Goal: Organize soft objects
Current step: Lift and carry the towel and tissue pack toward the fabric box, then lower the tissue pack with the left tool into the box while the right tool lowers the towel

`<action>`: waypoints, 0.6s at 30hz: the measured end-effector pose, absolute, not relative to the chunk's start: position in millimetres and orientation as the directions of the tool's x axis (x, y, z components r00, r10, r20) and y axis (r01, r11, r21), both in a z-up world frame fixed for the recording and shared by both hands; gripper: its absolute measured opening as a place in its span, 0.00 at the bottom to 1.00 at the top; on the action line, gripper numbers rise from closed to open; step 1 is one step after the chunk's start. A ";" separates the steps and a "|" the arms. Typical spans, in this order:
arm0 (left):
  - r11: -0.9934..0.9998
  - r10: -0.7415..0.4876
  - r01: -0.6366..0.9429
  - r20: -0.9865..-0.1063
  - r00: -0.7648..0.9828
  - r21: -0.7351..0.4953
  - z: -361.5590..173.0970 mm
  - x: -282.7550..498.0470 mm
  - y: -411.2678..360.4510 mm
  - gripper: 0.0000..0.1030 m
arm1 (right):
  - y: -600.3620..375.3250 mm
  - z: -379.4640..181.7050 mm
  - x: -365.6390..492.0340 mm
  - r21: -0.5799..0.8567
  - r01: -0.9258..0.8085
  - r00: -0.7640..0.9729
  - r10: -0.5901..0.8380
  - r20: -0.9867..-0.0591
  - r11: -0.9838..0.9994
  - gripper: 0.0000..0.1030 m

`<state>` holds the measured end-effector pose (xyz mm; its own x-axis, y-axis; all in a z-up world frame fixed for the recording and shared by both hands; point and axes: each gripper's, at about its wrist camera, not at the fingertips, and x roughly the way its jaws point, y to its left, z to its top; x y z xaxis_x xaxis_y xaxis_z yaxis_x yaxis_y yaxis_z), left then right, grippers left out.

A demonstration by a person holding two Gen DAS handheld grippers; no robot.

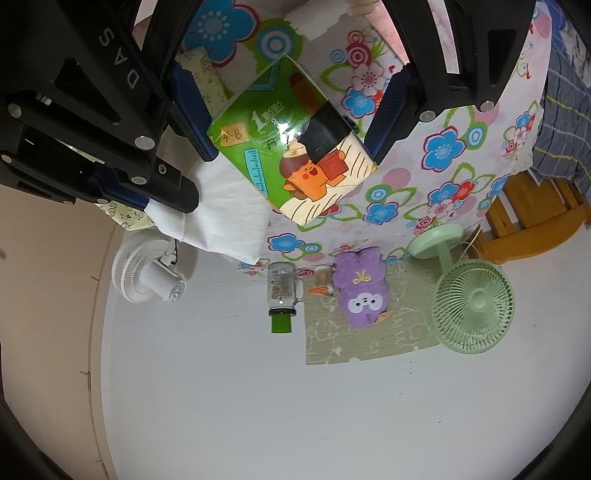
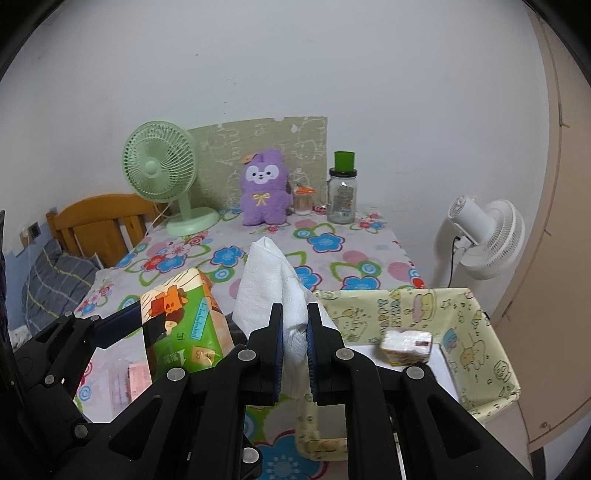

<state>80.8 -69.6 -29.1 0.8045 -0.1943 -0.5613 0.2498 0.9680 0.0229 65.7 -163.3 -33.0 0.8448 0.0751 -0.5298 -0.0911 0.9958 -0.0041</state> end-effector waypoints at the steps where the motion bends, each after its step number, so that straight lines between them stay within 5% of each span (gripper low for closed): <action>1: 0.967 -0.195 0.253 -0.562 0.804 0.026 -29.0 81.3 -73.4 0.79 | -166.9 -32.7 66.3 -0.002 -0.088 0.845 0.073 -0.530 0.996 0.13; 18: 0.950 -0.238 0.310 -0.577 0.782 0.029 -32.7 96.0 -125.2 0.79 | -218.3 -33.2 76.4 0.015 -0.021 0.844 0.026 -0.536 1.000 0.13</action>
